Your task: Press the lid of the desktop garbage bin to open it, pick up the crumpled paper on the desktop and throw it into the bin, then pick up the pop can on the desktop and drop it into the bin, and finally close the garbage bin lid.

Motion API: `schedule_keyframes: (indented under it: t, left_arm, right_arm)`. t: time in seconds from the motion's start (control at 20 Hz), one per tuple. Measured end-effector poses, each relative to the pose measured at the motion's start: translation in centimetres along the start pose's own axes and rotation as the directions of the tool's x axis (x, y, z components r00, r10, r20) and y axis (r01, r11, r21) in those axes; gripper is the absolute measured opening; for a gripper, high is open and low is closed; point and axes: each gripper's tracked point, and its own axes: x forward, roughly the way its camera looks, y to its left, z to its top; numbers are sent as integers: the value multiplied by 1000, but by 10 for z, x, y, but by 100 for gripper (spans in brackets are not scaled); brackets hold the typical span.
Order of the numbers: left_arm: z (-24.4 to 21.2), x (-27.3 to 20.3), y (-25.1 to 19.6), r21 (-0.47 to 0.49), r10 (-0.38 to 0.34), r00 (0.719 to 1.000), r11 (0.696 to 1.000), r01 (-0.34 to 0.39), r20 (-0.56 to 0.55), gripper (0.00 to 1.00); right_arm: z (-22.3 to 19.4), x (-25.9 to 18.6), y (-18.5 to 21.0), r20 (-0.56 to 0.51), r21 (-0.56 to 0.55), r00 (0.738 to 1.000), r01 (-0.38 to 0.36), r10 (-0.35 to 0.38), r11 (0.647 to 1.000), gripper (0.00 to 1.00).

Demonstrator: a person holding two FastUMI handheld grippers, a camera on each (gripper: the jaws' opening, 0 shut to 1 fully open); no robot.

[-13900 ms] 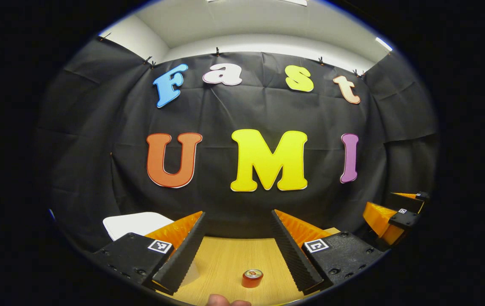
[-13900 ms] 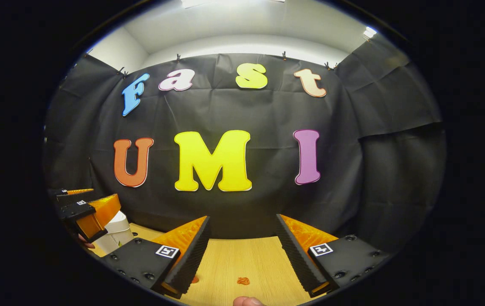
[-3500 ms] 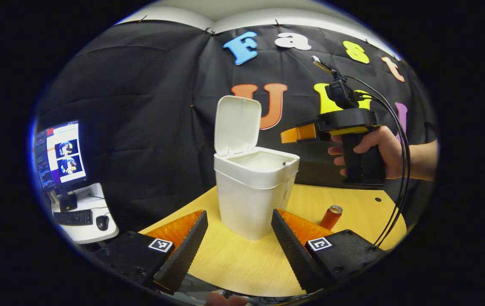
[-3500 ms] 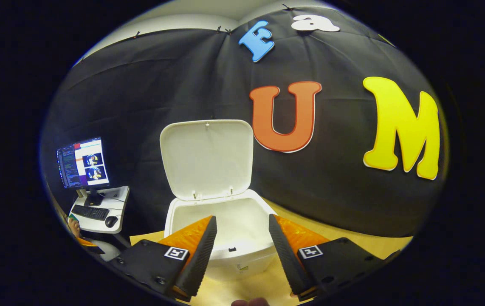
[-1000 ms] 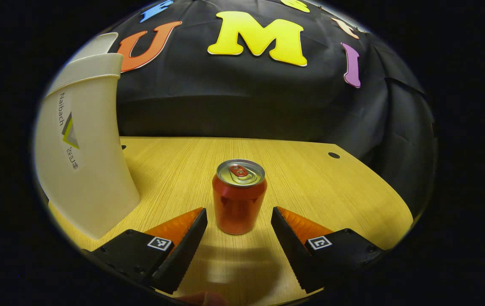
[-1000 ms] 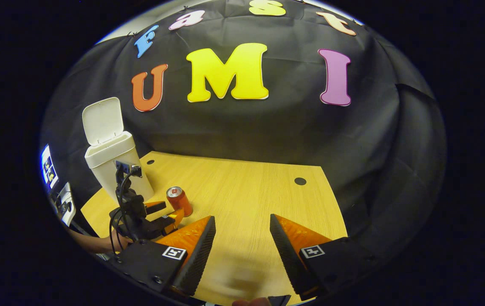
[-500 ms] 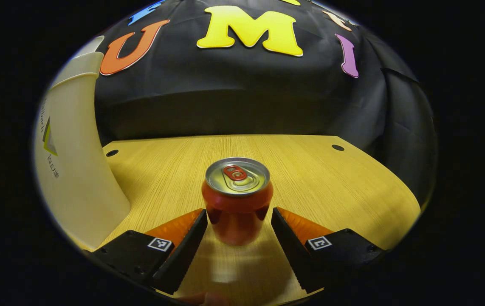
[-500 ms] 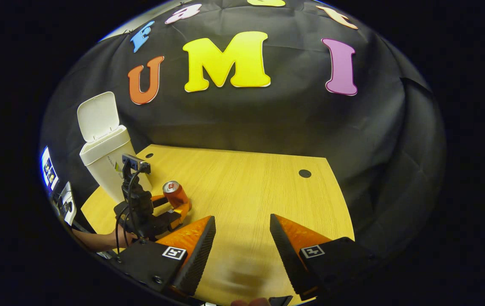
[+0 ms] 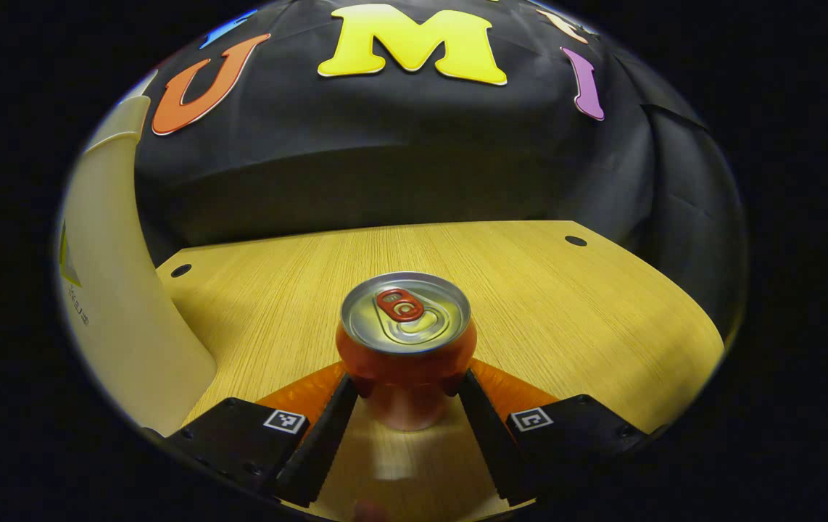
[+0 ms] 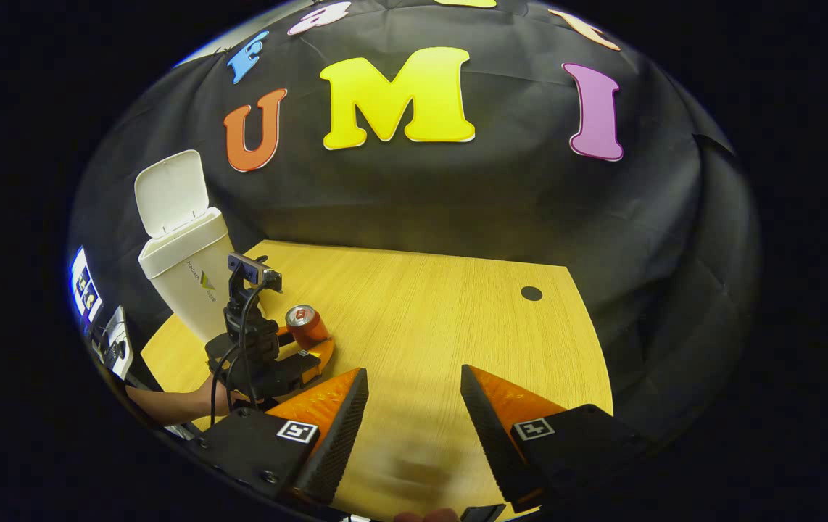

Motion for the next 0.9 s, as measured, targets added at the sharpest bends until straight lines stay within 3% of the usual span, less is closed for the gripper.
schedule_keyframes:
  t: [0.15,0.4,0.55,0.7,0.9]
  left_arm:
    - [12,-13,2,-16,-7,1000,1000,8,20,86]
    - [69,-66,7,-55,4,994,998,3,114,86]
    - [107,-99,15,-34,56,986,998,-51,160,86]
    - [155,-133,20,-17,86,969,996,-84,231,86]
    - [226,-163,50,-31,160,926,987,-159,342,85]
  right_arm:
    - [0,-6,2,12,-3,1000,4,-4,1000,81]
    - [-1,-16,14,46,22,999,-9,8,1000,82]
    - [5,-25,21,87,44,996,-14,10,999,81]
    - [13,-34,26,125,61,992,-22,15,998,81]
    - [34,-43,25,186,78,982,-32,17,996,81]
